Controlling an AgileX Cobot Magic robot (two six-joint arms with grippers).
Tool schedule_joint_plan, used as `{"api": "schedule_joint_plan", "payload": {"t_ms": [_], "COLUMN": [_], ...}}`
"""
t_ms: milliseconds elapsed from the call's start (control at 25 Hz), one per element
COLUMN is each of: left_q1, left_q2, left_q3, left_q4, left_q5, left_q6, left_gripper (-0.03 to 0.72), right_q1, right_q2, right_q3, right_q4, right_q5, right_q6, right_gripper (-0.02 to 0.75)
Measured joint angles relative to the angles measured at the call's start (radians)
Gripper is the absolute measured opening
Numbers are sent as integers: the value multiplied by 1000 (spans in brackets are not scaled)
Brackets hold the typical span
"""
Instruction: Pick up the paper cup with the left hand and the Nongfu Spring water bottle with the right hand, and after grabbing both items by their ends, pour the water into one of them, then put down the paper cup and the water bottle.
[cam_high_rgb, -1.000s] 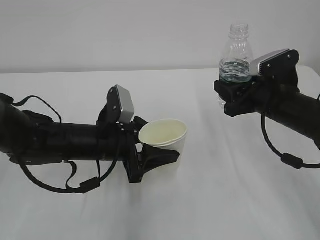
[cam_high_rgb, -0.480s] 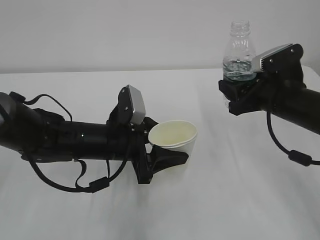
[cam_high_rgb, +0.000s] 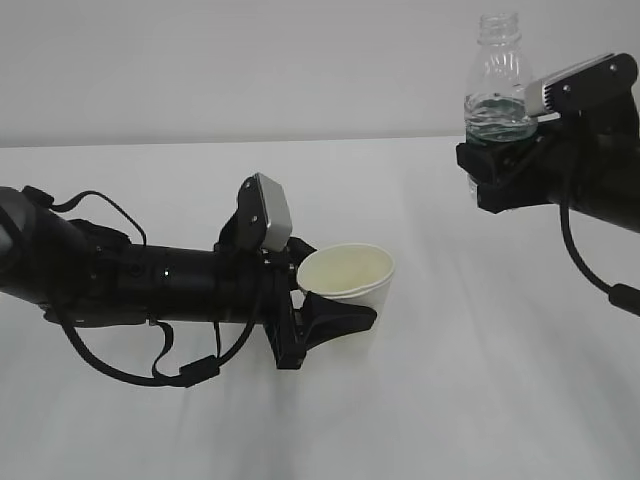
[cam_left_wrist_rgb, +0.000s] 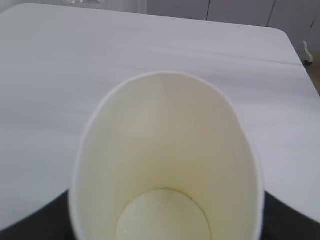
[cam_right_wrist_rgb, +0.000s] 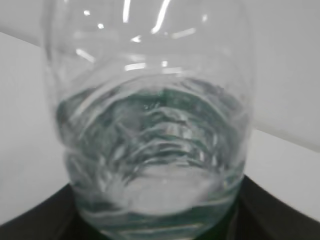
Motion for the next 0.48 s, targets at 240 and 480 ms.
{"api": "schedule_joint_plan", "payload": {"t_ms": [240,480], "left_q1": [0,-3], "left_q2": [0,0], "left_q3": [0,0], "left_q4": [0,0], "left_q5": [-4,-37], "left_q6": [0,0], "left_gripper": [435,435], "right_q1": [0,0], "right_q2": [-18,-18], "right_q3": [75,133], "right_q4": [0,0], "right_q5": [-27,-80], "right_q6": [4,4], "right_gripper": [445,445]}}
